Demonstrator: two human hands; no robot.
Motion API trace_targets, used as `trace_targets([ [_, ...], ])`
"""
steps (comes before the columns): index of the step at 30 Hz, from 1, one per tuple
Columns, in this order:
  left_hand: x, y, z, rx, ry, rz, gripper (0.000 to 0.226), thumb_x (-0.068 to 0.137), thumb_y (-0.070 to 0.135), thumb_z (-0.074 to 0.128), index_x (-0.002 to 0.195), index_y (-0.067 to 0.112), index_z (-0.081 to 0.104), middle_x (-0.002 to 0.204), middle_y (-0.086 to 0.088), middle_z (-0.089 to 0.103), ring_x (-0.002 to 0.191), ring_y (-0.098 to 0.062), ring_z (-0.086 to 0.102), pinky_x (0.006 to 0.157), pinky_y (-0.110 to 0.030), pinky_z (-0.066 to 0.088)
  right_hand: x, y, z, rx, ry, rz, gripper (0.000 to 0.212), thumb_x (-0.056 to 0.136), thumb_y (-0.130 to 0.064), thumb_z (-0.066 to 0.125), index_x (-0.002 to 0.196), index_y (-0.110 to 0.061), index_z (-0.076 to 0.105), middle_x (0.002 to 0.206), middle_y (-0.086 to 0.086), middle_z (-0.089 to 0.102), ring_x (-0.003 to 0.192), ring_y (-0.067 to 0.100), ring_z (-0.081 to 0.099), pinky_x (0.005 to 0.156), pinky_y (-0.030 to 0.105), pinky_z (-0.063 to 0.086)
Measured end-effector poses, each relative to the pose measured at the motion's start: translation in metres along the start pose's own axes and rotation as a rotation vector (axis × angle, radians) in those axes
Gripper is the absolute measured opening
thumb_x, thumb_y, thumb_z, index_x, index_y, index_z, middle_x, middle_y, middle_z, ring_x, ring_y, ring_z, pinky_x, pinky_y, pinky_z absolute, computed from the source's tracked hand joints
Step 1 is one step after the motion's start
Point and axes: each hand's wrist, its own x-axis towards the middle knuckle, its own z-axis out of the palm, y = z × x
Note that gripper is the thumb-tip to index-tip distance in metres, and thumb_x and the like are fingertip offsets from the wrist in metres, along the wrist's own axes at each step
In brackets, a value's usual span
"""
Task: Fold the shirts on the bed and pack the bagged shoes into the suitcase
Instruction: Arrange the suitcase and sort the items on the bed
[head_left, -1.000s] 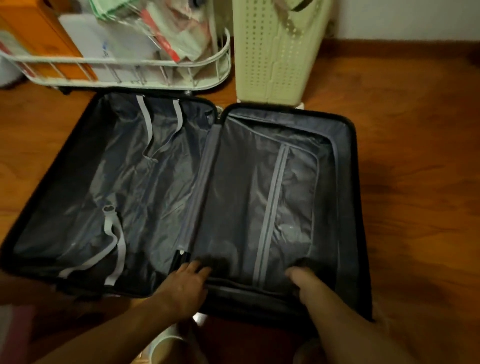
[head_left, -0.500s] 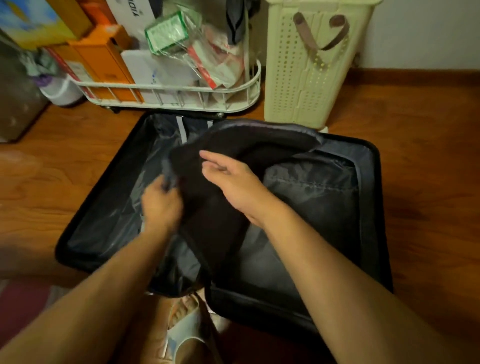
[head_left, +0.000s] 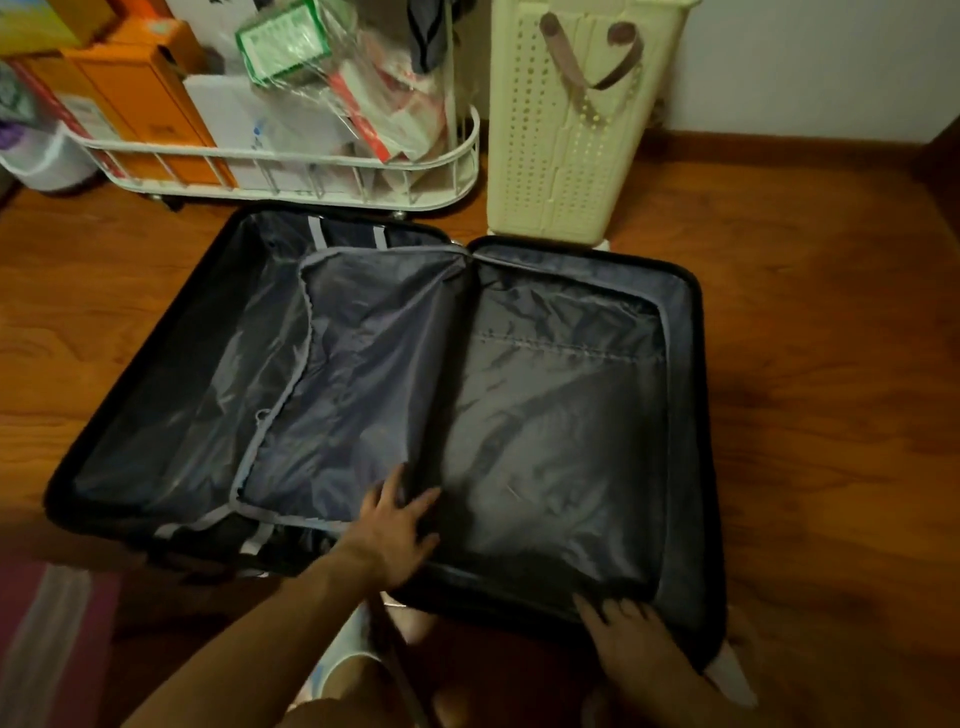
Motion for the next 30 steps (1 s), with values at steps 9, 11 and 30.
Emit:
trace_targets([
  [9, -0.021, -0.005, -0.006, 0.111, -0.216, -0.068, 0.074, 0.105, 0.041, 0.042, 0.162, 0.031, -0.003, 0.171, -0.001, -0.005, 0.15, -0.029, 0.028, 0.118, -0.041, 0.033, -0.015, 0.065, -0.046, -0.105, -0.028, 0.067, 0.047, 0.089, -0.017, 0.062, 0.133, -0.016, 0.044, 0.134, 0.01, 0.051, 0.126, 0.03, 0.048, 0.111, 0.041, 0.031],
  [11, -0.032, 0.005, -0.018, 0.064, -0.222, -0.104, 0.072, 0.104, 0.047, 0.042, 0.163, 0.028, 0.006, 0.17, -0.002, 0.008, 0.148, -0.029, 0.033, 0.117, -0.041, 0.033, -0.022, 0.063, -0.066, -0.055, -0.123, 0.049, 0.05, 0.09, -0.019, 0.065, 0.135, -0.014, 0.045, 0.138, 0.011, 0.051, 0.125, 0.028, 0.05, 0.108, 0.038, 0.037],
  [30, -0.576, -0.089, -0.089, -1.302, 1.205, -0.792, 0.019, 0.097, 0.006, 0.055, 0.101, 0.015, 0.071, 0.092, -0.007, 0.074, 0.074, -0.017, 0.068, 0.071, -0.033, 0.05, -0.272, -0.391, -0.309, 0.239, 0.422, -0.818, 0.028, 0.1, -0.026, 0.055, 0.126, -0.02, 0.065, 0.12, 0.001, 0.067, 0.104, 0.023, 0.063, 0.077, 0.028, 0.05],
])
